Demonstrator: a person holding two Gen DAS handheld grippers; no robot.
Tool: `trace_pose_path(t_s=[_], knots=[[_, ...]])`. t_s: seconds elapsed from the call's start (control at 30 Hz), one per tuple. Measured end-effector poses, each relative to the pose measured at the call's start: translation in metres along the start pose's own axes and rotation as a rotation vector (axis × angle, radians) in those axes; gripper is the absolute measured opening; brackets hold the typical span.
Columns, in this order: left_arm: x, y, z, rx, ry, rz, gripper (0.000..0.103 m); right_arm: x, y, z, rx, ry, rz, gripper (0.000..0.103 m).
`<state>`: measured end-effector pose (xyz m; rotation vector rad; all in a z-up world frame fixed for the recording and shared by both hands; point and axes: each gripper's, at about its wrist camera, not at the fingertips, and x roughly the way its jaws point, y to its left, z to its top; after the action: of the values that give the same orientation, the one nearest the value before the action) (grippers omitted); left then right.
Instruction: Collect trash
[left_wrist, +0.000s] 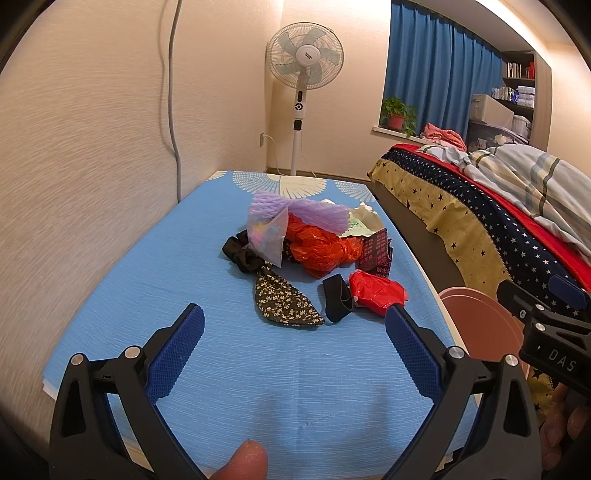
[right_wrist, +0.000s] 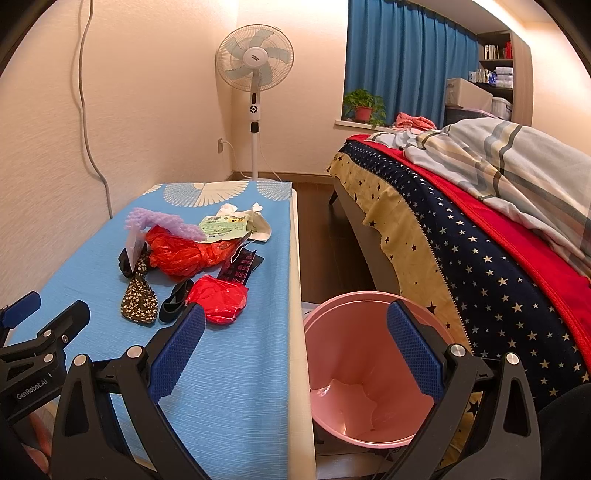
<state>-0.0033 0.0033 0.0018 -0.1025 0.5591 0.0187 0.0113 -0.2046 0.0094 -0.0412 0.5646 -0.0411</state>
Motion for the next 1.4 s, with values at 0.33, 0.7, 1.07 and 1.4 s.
trace_pose_path(t_s=[0.33, 0.7, 1.07, 1.4], knots=[[0.000, 0.000, 0.000, -0.003, 0.002, -0.002, 0.094, 0.001, 0.004, 0.002, 0.009, 0.006, 0.014, 0.092], [0.018, 0.002, -0.001, -0.027, 0.042, -0.017, 0.064, 0.015, -0.003, 0.000, 0.060, 0.056, 0.101, 0.058], [0.060, 0.013, 0.008, -0.088, 0.099, 0.029, 0.054, 0.037, 0.014, 0.031, 0.063, 0.055, 0.272, 0.038], [0.105, 0.030, 0.011, -0.165, 0.182, 0.064, 0.054, 0.092, 0.061, 0.077, 0.016, 0.041, 0.404, 0.041]])
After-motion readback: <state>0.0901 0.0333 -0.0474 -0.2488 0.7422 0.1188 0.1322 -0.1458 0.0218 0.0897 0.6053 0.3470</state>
